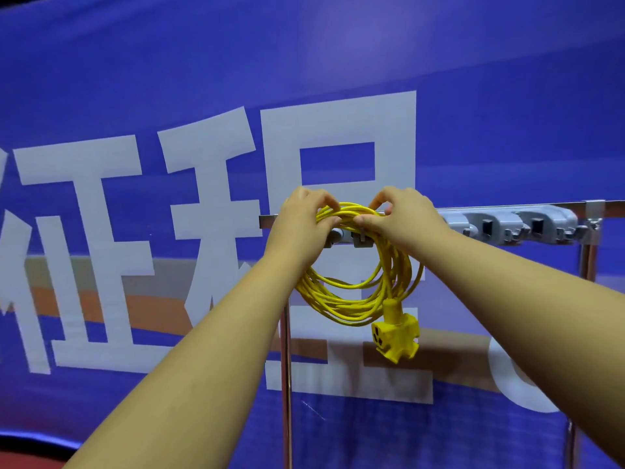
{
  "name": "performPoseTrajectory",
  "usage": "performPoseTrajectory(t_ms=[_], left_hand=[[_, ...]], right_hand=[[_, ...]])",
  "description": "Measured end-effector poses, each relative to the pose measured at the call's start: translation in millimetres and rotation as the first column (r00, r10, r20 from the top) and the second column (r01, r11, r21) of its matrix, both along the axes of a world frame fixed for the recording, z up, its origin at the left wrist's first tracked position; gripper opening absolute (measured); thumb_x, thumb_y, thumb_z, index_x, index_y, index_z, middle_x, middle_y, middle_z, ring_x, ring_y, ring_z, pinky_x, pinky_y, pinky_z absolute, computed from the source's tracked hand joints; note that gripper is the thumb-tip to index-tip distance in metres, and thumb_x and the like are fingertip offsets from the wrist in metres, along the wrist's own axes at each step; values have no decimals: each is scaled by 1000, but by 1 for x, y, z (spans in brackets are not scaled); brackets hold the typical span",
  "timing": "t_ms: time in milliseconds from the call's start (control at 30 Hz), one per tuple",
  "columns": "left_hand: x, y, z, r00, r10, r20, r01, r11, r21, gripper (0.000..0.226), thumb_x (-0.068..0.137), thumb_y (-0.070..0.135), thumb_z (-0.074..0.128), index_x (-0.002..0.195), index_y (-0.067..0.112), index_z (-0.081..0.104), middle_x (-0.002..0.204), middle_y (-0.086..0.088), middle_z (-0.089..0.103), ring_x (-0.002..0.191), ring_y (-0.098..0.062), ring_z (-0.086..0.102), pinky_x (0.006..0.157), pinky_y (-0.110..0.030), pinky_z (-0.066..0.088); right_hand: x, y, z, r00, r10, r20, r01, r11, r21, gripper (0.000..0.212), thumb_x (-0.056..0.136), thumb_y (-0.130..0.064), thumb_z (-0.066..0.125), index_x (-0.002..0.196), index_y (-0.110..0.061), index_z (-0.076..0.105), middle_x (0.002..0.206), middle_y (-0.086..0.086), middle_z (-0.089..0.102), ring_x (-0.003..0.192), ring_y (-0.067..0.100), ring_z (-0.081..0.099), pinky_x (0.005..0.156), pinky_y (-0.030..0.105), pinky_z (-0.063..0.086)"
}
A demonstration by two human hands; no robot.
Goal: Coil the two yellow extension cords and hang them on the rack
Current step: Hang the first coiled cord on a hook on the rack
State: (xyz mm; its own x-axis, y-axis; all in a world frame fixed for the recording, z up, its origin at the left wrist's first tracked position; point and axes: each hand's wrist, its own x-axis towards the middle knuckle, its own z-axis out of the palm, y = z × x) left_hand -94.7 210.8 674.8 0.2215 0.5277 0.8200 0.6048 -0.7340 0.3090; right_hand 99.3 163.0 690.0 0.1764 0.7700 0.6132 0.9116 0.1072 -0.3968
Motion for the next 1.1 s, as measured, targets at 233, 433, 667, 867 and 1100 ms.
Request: performPoseTrajectory(t_ms=[233,433,667,867,1100], left_hand=[[-4,-2,-8,975,-82,205,108,987,-121,9,96,31,75,100,24,74,105,5,59,82,-4,61,56,-10,46],[-1,1,-12,922,-129,365,214,955,-204,9,94,26,78,101,21,75,107,1,66,87,-8,66,56,-8,50],[-26,9,-19,862,-316,396,429,871,-238,23,97,12,72,103,32,82,114,10,72,107,-8,70,85,-19,59],[-29,15,-31,854,-244,459,391,884,-257,19,98,18,73,104,35,80,116,5,72,109,-15,69,88,-27,61],[-23,12,-35,879,-174,444,287,937,-201,18,97,19,74,103,36,78,115,6,68,108,-16,68,83,-22,60]], right_hand=[[7,2,-12,999,-32,2,32,999,38,63,82,-86,61,127,-43,57,129,9,55,125,34,49,99,54,51],[15,-6,-24,991,44,126,-50,998,43,63,91,-68,68,146,-47,47,139,8,51,132,34,47,104,53,45],[10,-13,-26,979,-63,194,55,997,47,70,88,-66,72,144,-28,54,134,9,55,125,32,50,97,48,48],[7,-18,-35,950,-118,288,87,989,116,80,86,-67,75,147,-22,50,137,9,53,125,32,50,101,48,46],[8,-23,-50,931,-128,342,29,960,279,64,82,-53,85,125,-18,53,123,8,52,111,29,50,94,44,46]])
